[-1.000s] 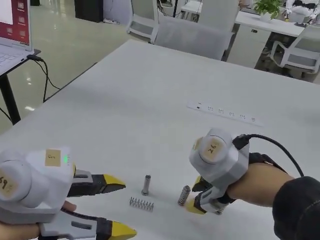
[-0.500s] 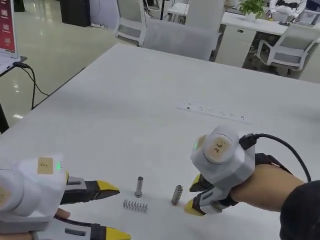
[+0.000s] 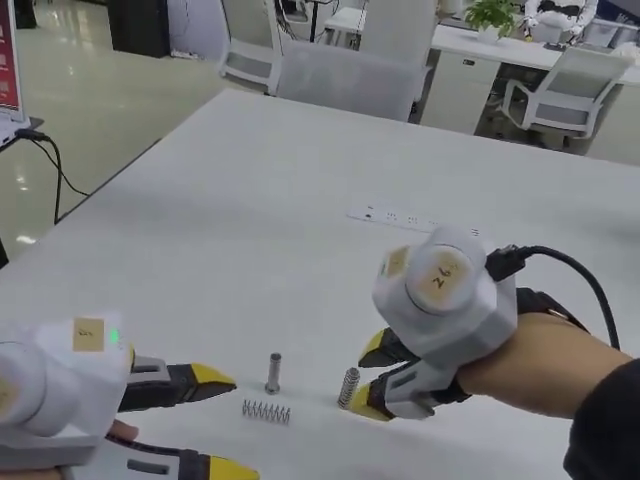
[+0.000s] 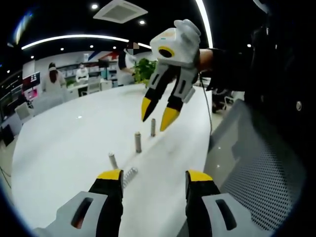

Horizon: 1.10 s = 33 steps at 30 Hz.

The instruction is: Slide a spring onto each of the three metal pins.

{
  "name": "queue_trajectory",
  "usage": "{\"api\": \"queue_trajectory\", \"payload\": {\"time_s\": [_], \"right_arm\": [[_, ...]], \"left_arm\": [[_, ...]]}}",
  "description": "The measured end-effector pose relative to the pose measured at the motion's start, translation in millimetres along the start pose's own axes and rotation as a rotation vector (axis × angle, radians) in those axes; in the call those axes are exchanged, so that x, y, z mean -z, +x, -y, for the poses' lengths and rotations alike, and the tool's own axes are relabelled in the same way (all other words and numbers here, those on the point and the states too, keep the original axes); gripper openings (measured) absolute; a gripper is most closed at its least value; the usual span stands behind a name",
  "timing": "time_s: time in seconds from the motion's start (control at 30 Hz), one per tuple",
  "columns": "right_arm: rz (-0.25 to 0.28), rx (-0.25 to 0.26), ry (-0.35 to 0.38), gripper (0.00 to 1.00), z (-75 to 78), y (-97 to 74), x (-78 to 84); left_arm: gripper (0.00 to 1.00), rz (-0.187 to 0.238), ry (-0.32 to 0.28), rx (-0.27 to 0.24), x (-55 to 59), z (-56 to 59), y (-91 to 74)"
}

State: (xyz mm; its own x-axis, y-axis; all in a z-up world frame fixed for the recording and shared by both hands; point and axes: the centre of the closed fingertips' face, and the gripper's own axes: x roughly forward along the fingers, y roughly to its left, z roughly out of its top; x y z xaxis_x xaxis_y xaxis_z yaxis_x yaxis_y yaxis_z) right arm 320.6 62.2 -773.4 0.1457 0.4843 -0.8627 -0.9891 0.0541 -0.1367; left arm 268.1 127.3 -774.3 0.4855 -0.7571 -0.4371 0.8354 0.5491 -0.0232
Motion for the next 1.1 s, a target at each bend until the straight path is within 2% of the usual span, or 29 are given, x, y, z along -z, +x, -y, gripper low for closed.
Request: {"api": "queue_trajectory", "payload": {"time_s": [0.3,0.6,0.87,1.1], "right_arm": [[0.012,-0.016,-0.035,0.24,-7.2,4.3,-12.6],[-0.006,-0.053,-0.073,0.23,-14.0,21.7,-20.2],[-0.047,-0.077,-0.096,0.22,-14.0,37.8,-15.0],[-0.057,-0.097,-0.094,0.22,-13.6,46.7,-13.4]], "left_arm": [[0.45,-0.008,0.003,-0.004,2.0,-1.4,-0.4],[0.44,-0.002,-0.003,-0.014,1.6,-4.1,-1.7],[0.44,0.003,-0.008,-0.018,1.3,-5.5,-2.1],[0.44,0.002,-0.010,-0.020,1.4,-6.0,-2.0]]}}
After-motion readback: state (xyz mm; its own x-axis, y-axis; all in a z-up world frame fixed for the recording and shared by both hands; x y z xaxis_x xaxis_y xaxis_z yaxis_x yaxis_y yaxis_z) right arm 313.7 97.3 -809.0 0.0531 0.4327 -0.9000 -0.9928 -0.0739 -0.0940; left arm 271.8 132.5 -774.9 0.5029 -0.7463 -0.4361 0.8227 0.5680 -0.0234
